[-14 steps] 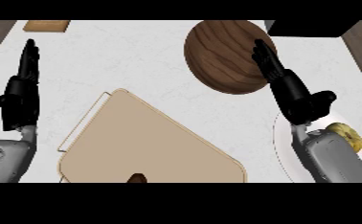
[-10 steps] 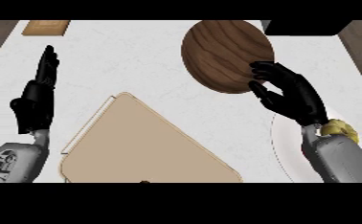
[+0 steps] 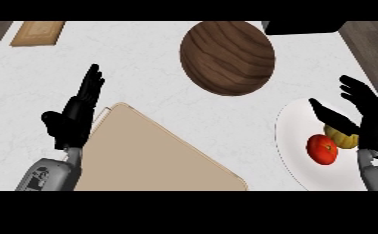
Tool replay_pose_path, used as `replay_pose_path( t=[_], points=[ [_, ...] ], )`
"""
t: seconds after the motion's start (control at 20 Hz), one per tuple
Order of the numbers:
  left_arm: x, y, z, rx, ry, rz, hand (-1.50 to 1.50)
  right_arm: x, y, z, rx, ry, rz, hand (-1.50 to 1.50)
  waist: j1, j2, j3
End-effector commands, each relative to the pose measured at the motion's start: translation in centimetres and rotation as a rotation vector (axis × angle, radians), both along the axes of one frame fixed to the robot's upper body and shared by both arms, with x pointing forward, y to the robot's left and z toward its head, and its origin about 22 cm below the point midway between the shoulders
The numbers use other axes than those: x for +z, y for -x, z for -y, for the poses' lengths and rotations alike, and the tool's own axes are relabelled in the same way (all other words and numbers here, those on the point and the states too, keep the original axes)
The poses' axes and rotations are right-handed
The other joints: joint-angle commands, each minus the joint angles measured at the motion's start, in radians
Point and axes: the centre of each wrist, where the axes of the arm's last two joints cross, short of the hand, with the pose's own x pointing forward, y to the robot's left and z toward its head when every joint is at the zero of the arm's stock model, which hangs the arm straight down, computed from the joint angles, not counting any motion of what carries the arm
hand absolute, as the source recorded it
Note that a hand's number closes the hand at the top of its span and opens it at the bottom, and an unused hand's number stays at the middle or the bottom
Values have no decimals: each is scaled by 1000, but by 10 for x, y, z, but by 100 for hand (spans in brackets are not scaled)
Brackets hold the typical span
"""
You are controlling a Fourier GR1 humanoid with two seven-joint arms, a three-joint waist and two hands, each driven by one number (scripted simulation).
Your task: Pick the squash from the plate and place it in the bowl
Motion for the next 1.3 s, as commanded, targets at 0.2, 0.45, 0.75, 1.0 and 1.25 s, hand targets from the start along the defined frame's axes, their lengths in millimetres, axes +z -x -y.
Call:
replay_pose_path(
  t=[0.2,0.45,0.75,1.0,1.25],
  points=[
    [13,5,-12,-76,22,-9,0,38,46,-10,-179,179,156,-150,43,0,2],
    [10,3,22,-73,41,-29,0,90,43,8,-271,276,-63,-150,45,1,1],
    [-3,14,20,-96,41,-26,0,138,28,5,-258,144,-253,-150,67,5,3],
    [10,-2,40,-107,47,-29,0,129,10,6,-268,75,-453,-150,78,10,4],
    [0,16,39,-85,62,-19,0,106,15,22,-234,19,-577,-150,67,5,5]
  ],
)
